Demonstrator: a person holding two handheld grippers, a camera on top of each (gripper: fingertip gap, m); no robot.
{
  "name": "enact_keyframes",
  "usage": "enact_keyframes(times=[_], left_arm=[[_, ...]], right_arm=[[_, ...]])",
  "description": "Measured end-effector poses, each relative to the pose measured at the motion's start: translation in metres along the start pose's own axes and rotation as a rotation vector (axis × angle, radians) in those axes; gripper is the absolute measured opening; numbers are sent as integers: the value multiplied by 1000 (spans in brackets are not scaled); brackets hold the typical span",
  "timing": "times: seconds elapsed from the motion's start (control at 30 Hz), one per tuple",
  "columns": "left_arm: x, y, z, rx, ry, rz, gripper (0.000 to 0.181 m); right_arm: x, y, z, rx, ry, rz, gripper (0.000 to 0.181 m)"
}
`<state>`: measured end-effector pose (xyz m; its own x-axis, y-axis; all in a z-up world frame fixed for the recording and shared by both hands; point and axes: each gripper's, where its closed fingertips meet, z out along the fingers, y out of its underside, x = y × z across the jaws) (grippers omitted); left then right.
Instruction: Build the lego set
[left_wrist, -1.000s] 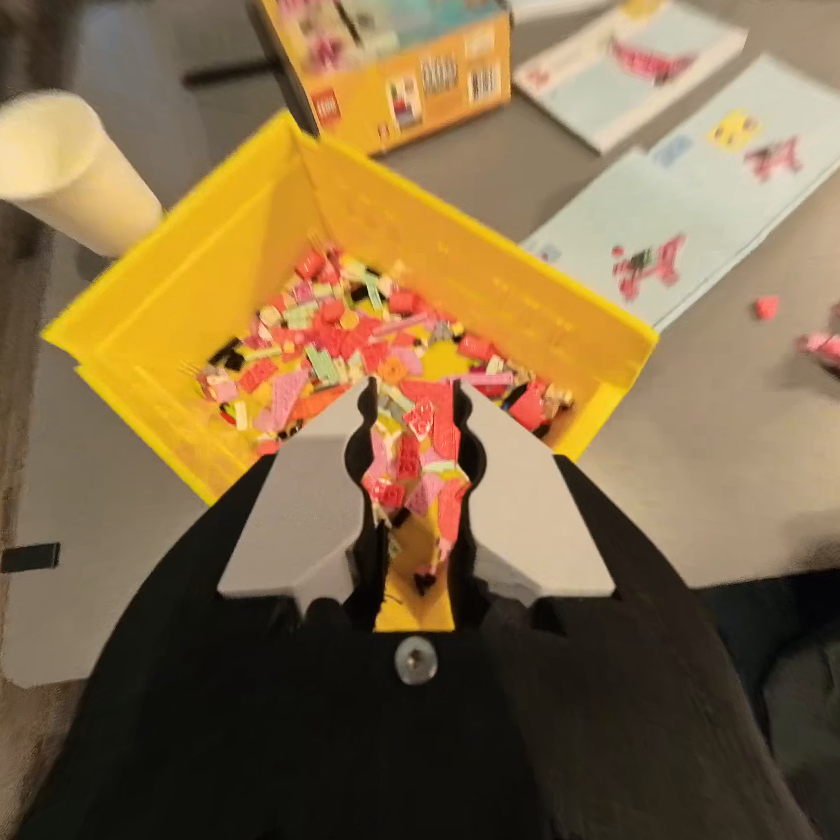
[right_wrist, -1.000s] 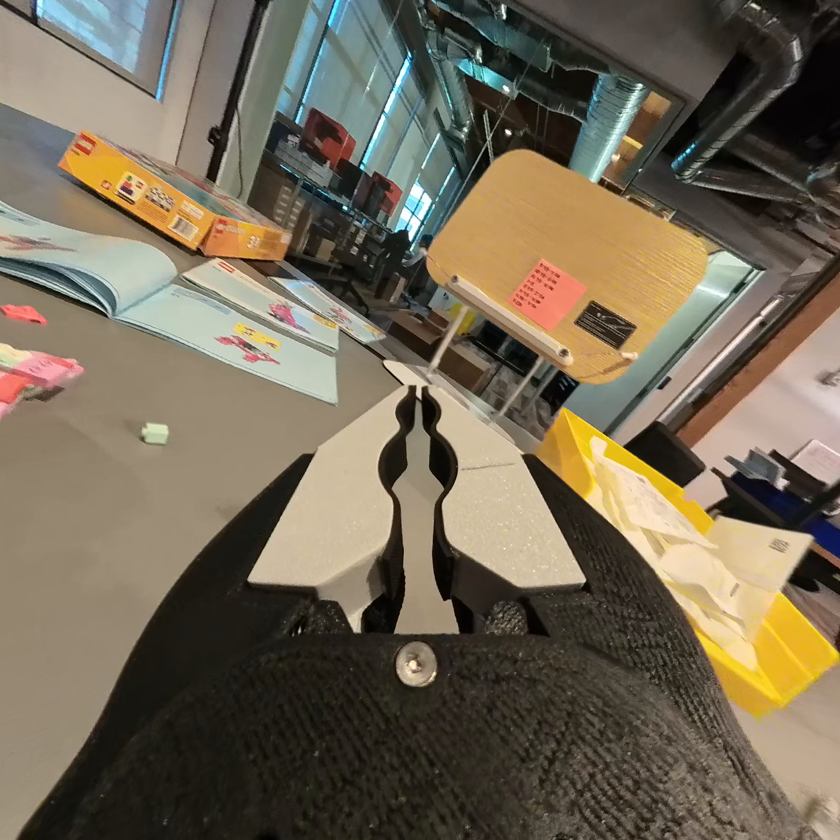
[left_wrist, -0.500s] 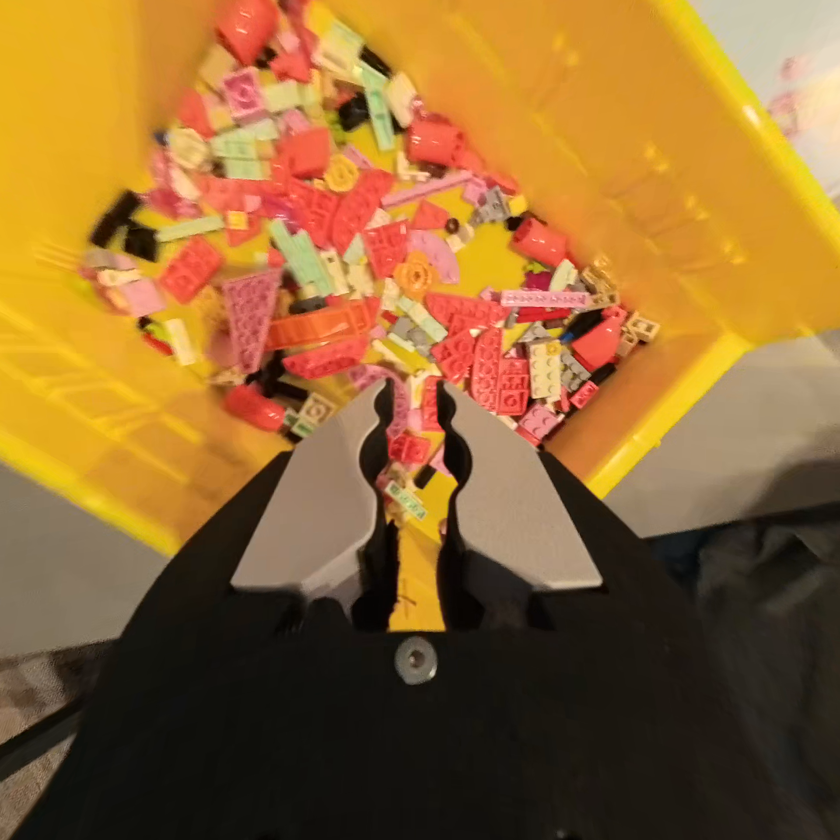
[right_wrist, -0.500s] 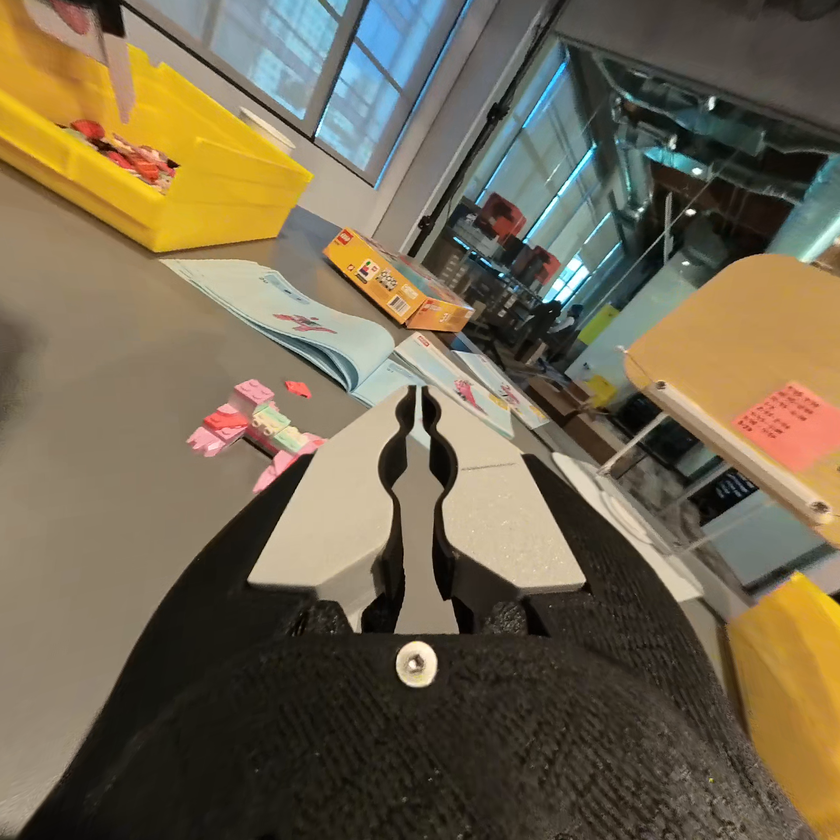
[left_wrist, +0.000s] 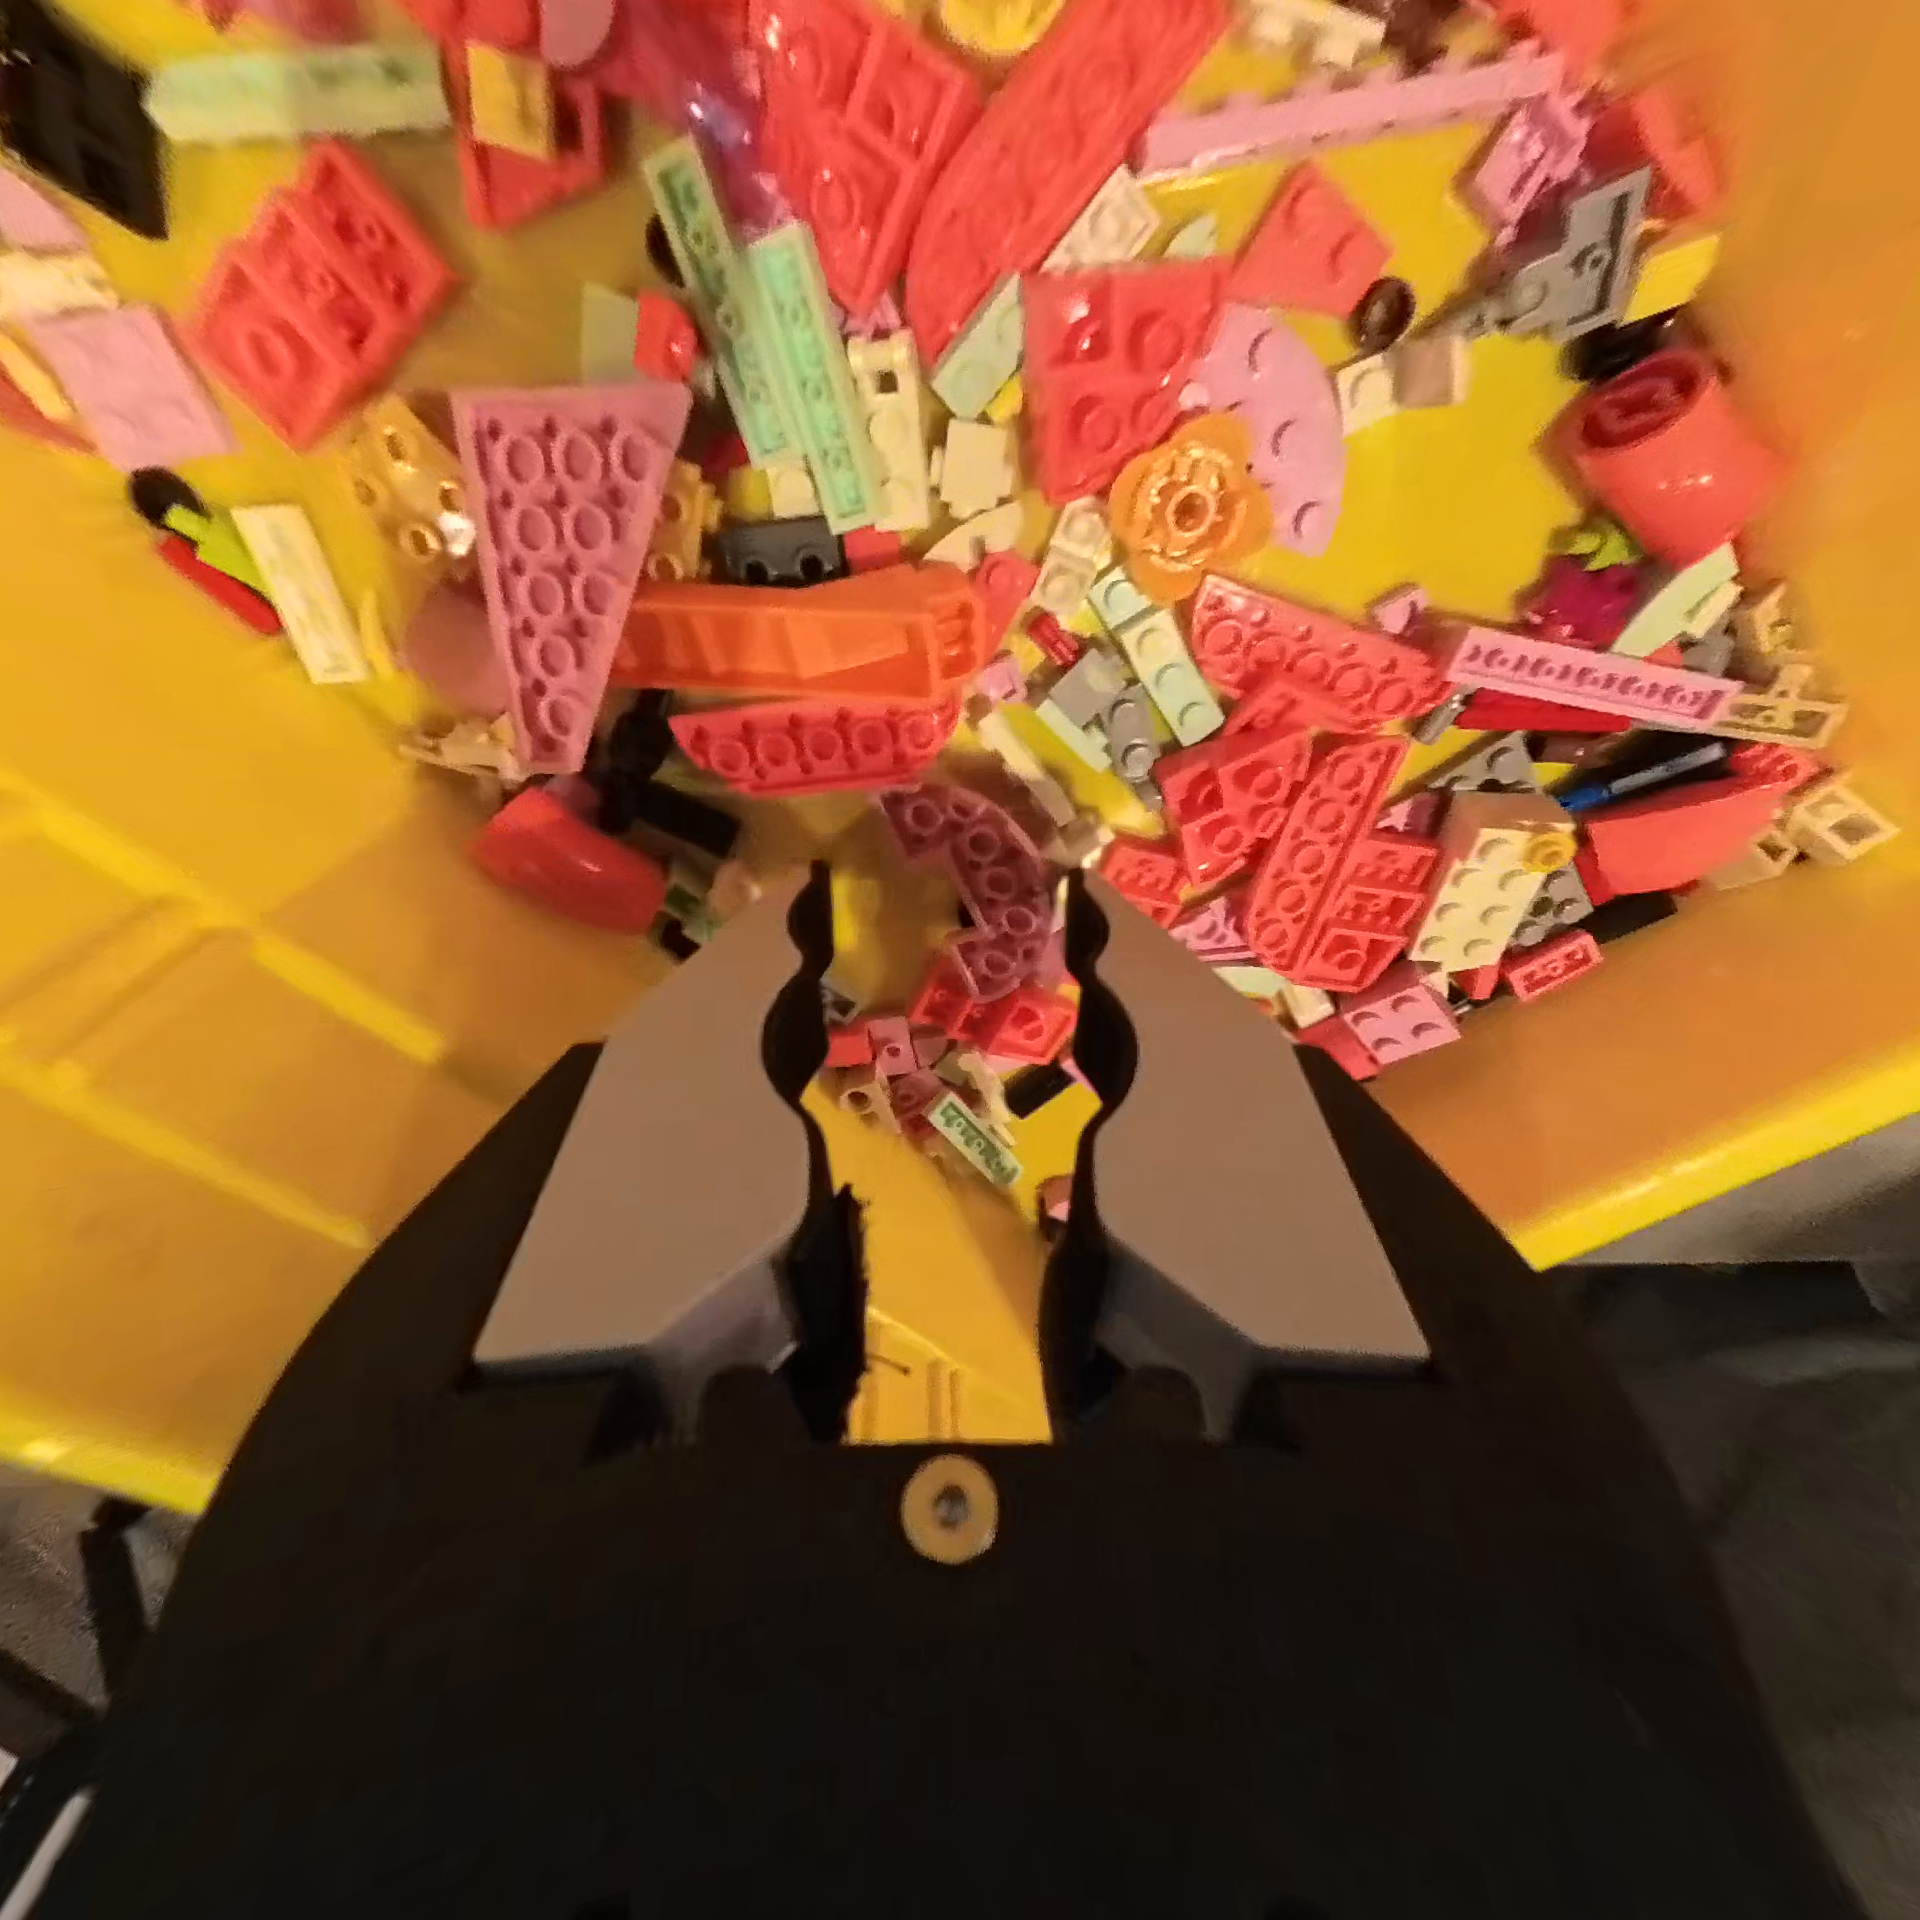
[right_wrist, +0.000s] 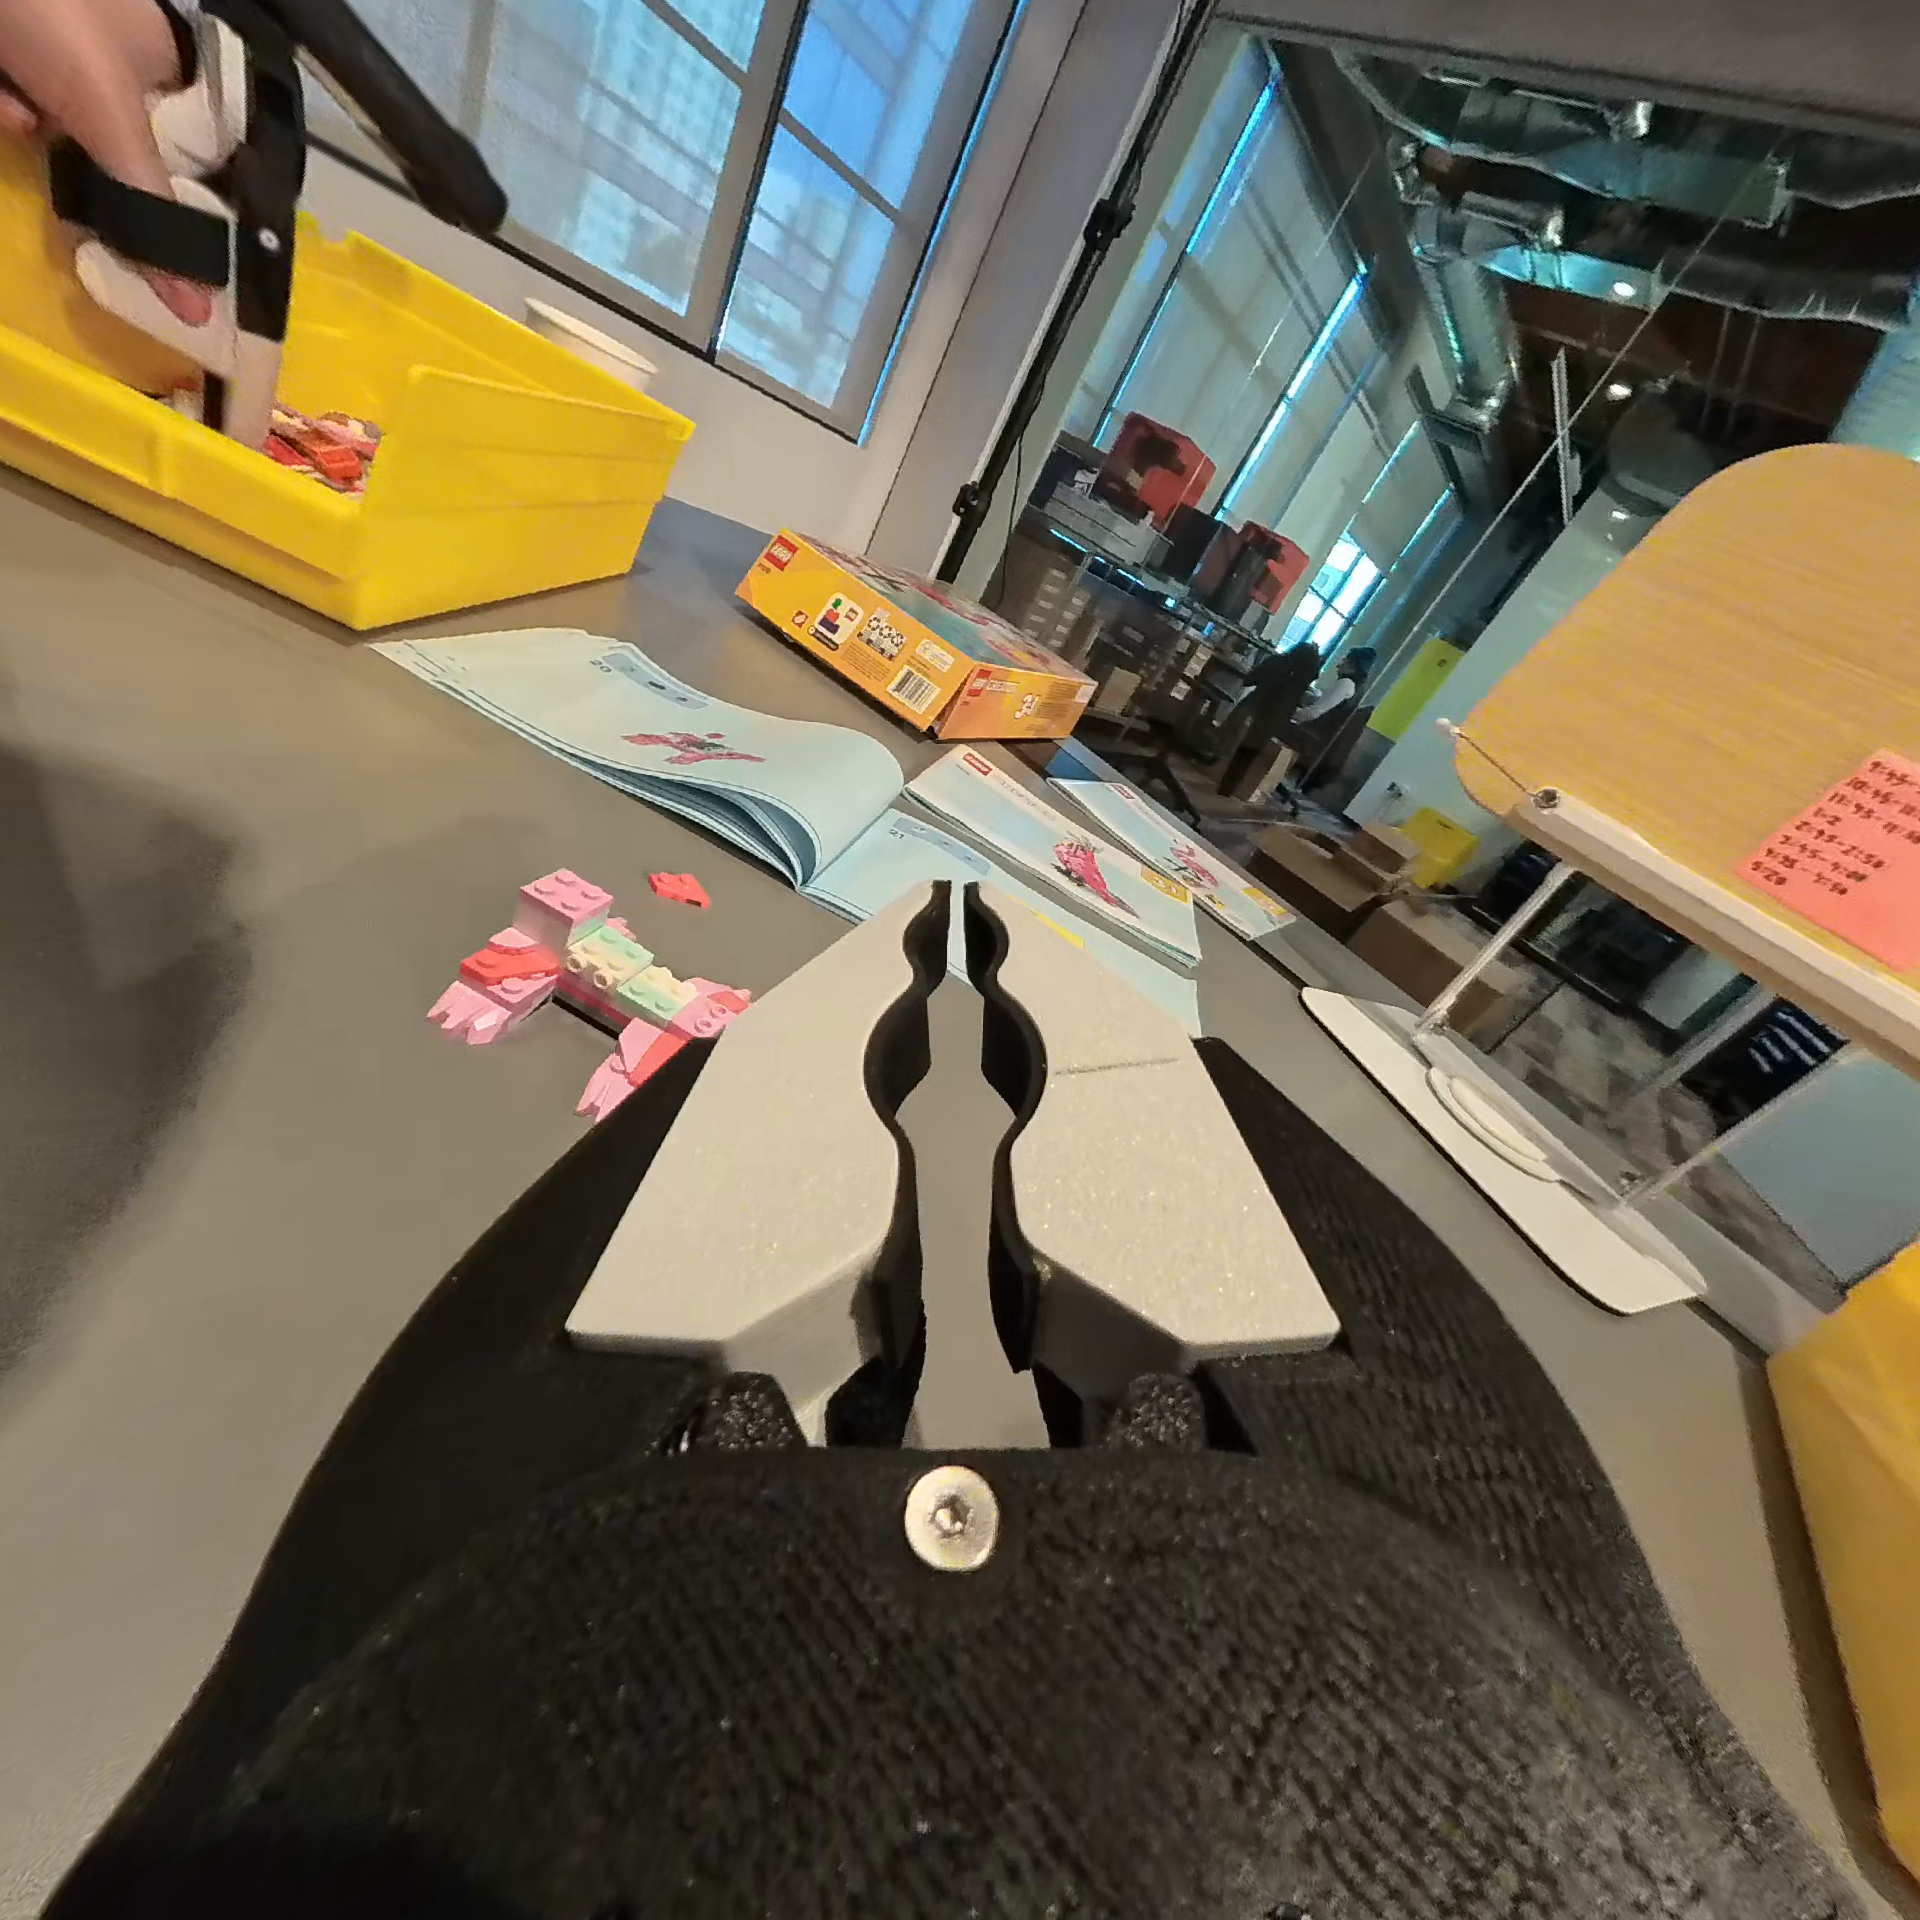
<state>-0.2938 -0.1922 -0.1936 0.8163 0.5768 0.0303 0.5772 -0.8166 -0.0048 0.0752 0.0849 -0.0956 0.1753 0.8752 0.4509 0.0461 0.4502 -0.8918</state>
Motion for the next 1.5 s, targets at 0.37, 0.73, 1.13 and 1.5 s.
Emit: enact_keyframes(times=[0.37, 0.73, 1.13, 1.5], left_arm=[[-18, -27, -11, 134, -116, 63, 15], [-19, -35, -32, 204, -62, 22, 39], [-20, -115, -79, 461, 31, 115, 9], [-40, -142, -23, 268, -90, 221, 0]], right_arm=[[-6, -3, 2, 9, -15, -10, 0], [-9, -4, 3, 9, -19, -1, 0], [-6, 2, 8, -21, -1, 17, 0], [-4, 7, 18, -37, 23, 1, 0]])
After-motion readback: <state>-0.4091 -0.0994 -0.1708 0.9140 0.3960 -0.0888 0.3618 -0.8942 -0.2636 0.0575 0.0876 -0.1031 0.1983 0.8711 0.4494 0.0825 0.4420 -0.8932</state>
